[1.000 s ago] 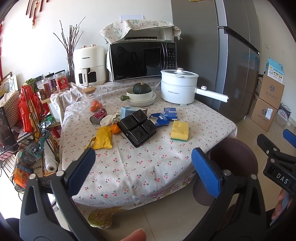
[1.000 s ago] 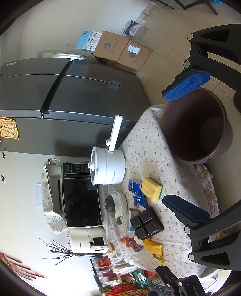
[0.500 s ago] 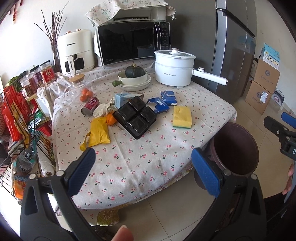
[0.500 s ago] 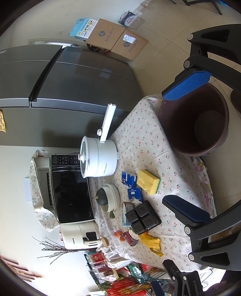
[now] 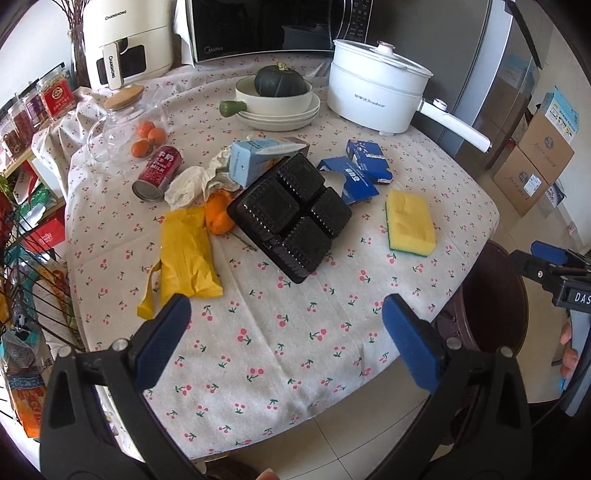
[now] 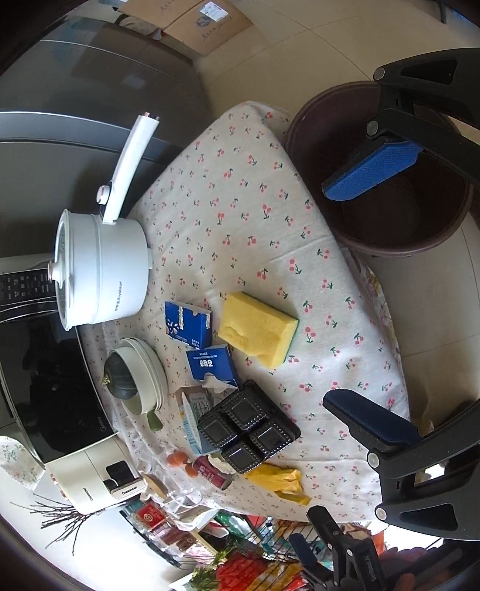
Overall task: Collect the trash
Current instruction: 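Grasp the black plastic tray with the left tool while the right tool grasps the yellow sponge, then carry the tray and sponge over the brown bin and release both, then move the left tool back to the table and grasp the yellow snack wrapper, then grasp the red milk can with the right tool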
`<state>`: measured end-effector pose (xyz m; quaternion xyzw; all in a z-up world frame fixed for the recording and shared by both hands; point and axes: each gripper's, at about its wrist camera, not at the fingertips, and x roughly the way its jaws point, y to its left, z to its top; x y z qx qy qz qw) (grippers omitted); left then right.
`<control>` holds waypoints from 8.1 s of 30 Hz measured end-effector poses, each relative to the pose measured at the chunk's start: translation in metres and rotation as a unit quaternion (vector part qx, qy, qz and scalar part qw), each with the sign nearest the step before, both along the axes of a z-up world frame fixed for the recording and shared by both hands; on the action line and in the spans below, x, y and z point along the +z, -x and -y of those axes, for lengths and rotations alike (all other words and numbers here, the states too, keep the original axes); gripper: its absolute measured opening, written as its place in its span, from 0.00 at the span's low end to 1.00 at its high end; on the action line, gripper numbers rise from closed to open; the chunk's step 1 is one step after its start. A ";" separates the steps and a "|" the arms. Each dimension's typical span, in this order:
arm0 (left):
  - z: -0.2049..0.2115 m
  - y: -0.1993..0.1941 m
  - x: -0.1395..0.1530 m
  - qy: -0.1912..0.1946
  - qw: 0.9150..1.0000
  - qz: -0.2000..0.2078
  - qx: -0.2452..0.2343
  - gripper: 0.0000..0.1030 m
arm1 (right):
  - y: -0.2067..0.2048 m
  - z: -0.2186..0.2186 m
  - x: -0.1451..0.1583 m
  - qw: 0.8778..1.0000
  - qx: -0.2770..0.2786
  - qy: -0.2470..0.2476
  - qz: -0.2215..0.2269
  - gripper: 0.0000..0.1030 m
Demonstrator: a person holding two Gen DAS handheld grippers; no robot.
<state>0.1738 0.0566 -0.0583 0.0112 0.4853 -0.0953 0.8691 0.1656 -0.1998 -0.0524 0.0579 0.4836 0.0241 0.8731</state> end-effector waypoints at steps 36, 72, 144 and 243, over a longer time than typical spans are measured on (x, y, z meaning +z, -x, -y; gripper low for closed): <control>-0.016 -0.084 -0.076 0.118 0.992 -0.027 0.038 0.96 | -0.118 -0.029 -0.084 0.996 -0.030 -0.026 -0.084 0.64; 0.076 -0.020 -0.038 0.063 0.989 0.032 -0.134 0.16 | 0.044 0.086 -0.011 0.998 -0.058 -0.026 0.001 0.64; 0.139 0.031 -0.043 -0.026 0.982 0.037 -0.183 0.98 | 0.077 0.152 -0.057 0.994 -0.097 0.007 -0.059 0.87; -0.134 -0.071 -0.067 -0.015 0.995 -0.039 0.088 0.48 | -0.143 -0.209 -0.076 0.986 0.148 -0.003 0.078 0.90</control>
